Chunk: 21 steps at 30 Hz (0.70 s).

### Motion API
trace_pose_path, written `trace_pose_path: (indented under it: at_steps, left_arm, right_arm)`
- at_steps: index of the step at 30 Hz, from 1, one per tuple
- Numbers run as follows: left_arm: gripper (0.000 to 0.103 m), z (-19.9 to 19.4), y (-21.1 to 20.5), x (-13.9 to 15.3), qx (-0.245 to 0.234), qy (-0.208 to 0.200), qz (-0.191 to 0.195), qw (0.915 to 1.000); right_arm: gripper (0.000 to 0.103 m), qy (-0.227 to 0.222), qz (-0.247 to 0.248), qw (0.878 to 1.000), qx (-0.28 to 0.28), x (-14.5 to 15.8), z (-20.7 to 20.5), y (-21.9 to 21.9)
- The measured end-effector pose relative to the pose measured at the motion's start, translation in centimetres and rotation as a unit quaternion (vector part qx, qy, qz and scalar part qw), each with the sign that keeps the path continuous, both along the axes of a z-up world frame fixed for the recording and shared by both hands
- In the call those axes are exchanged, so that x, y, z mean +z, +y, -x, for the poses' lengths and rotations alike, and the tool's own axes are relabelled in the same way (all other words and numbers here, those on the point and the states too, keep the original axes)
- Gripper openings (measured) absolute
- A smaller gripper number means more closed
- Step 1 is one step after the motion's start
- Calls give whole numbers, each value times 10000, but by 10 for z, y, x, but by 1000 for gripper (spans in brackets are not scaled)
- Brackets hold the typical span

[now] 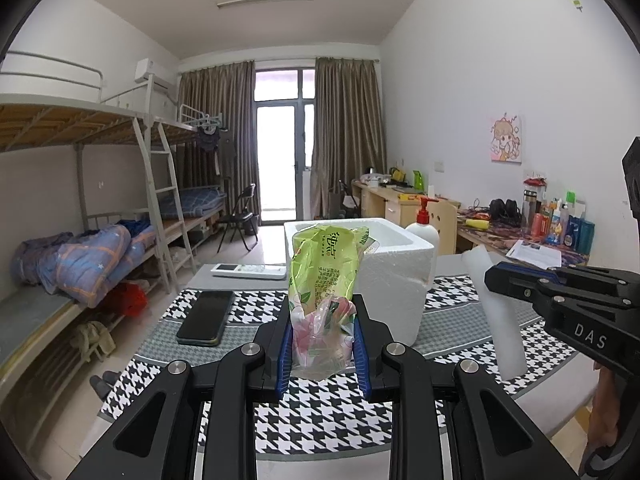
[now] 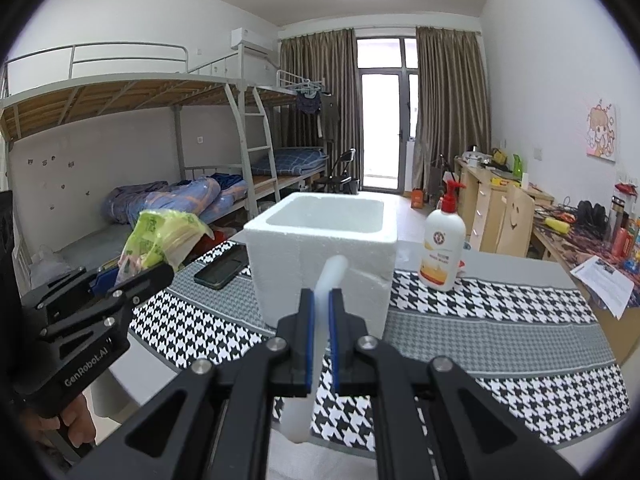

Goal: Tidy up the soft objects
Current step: 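Carry the green packet and white stick over the foam box with both tools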

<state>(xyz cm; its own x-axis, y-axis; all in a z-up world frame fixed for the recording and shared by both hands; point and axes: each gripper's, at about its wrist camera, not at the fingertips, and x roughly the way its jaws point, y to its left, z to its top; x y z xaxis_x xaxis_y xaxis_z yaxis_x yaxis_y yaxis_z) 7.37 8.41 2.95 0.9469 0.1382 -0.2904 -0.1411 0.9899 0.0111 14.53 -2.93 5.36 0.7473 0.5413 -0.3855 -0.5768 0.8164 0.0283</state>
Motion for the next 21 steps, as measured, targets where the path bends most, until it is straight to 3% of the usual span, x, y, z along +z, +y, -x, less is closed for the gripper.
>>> trace_pose_path:
  at_steps: [21]
  left_arm:
    - [27, -56, 16, 30, -73, 84, -8, 9999]
  right_arm:
    - [9, -87, -53, 9999, -51, 42, -51, 17]
